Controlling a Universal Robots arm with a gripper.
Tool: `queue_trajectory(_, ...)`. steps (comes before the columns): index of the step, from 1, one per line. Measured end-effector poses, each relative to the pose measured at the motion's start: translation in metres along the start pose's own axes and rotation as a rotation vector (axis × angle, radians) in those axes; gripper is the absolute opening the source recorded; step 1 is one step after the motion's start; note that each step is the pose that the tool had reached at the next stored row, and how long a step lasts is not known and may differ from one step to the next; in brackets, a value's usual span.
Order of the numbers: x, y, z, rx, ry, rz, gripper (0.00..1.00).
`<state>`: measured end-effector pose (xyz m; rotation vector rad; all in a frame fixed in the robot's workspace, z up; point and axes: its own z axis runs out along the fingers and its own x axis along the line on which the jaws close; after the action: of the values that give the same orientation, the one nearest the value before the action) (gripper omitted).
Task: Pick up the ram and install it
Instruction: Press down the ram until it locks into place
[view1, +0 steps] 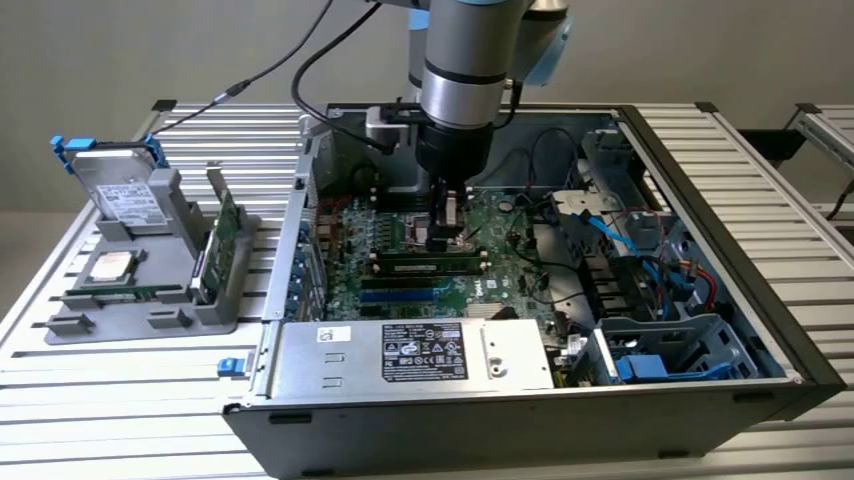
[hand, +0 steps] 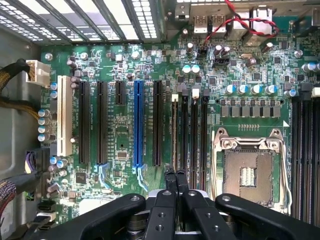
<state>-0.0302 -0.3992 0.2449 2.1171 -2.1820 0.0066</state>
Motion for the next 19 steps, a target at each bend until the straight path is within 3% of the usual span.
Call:
queue_trajectory(9, 0.0000, 0.0001, -0.0009, 0.0146, -0.0070, 0.095, 0.10)
queue_trajectory(19, 0.0000, 0.0001, -0.0010, 0.0170, -0.0143, 0.213, 0.10)
